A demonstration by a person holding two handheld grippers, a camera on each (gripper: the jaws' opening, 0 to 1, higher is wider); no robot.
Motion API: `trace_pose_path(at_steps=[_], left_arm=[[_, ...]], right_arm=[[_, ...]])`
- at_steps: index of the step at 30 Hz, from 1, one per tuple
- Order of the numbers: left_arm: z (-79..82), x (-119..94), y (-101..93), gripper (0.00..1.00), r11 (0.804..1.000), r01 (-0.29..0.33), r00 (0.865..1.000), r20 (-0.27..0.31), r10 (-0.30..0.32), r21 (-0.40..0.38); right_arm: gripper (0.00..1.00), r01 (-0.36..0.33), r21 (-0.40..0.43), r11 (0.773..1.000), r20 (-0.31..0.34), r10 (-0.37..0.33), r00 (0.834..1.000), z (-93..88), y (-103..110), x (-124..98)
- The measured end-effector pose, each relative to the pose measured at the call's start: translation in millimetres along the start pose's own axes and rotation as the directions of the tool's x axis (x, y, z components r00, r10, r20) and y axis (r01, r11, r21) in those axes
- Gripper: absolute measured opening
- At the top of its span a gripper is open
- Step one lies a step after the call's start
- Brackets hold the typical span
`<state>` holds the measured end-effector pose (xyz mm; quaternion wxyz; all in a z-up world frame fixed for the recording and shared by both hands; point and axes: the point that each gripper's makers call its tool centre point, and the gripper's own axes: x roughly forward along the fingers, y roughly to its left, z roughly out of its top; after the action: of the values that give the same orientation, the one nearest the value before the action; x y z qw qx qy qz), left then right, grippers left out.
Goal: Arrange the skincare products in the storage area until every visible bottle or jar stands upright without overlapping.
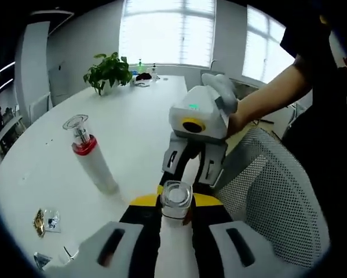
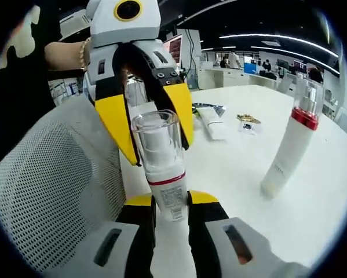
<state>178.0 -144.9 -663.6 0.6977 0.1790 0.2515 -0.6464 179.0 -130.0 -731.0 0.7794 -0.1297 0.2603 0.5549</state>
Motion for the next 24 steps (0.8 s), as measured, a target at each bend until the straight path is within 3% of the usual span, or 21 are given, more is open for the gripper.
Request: trace_pose_path(at_steps=[5, 9, 17, 24], left_arm=[[-2.9, 6, -1.3, 0.14, 1.0, 0.009, 1.0, -0.019, -0.009, 0.015], [-1.0, 6, 1.6, 0.14, 1.0, 0.004, 1.0, -0.007, -0.004, 0.011], [1.3, 8, 4.2, 0.14, 1.0, 0.002, 1.0, 0.01, -0.002, 0.014], [4.0, 11, 7.6, 0.14, 0.999, -0.013, 0.999, 0.029, 0.014, -0.047]], right_arm=[[0.2, -0.004, 0.009, 1.0, -0.011, 0.004, 1.0, -5.9, 1, 3], [0.2, 0.006, 0.047, 0.999, 0.02, -0.007, 1.0, -5.5, -3, 2], [0.2, 0.004, 0.045, 0.999, 0.027, -0.005, 1.0, -4.8, -6, 1], [0.2, 0.005, 0.065, 0.998, 0.035, -0.007, 0.999, -4.3, -7, 1]])
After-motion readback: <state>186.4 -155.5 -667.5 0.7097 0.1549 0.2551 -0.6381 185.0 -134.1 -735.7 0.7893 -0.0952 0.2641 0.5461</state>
